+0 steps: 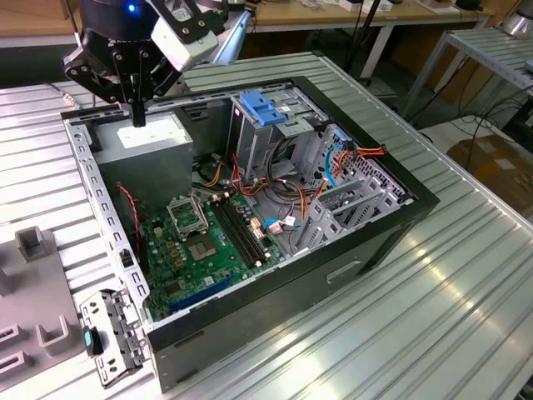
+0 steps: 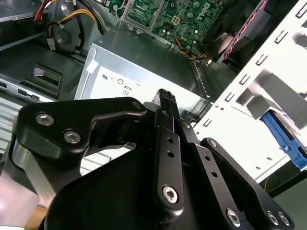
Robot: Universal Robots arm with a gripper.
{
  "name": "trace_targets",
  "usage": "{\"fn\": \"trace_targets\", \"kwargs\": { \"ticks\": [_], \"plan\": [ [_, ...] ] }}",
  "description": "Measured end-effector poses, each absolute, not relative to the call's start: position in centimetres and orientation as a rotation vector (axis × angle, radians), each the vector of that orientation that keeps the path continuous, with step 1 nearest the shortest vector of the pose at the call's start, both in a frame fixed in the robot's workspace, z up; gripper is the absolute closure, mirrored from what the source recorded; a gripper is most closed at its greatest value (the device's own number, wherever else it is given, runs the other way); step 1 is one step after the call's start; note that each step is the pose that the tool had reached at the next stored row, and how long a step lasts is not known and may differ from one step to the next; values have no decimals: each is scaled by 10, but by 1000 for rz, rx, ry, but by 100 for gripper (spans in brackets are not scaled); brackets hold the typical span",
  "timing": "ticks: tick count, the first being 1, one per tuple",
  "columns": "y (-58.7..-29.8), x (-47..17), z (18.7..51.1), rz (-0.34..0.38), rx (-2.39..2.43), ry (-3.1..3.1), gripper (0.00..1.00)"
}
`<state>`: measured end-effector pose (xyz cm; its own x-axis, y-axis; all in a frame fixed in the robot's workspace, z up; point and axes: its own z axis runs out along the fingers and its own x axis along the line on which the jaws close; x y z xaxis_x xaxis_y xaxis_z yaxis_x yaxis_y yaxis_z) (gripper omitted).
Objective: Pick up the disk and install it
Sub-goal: 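Reach for the disk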
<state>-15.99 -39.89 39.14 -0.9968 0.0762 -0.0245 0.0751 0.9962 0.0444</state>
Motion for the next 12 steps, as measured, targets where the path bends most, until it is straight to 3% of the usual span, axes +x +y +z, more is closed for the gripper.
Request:
{"fn": "trace_targets", "kwargs": {
  "ticks": [12],
  "plan": [
    [-399, -176, 390, 68, 118, 3113, 89]
  ]
}}
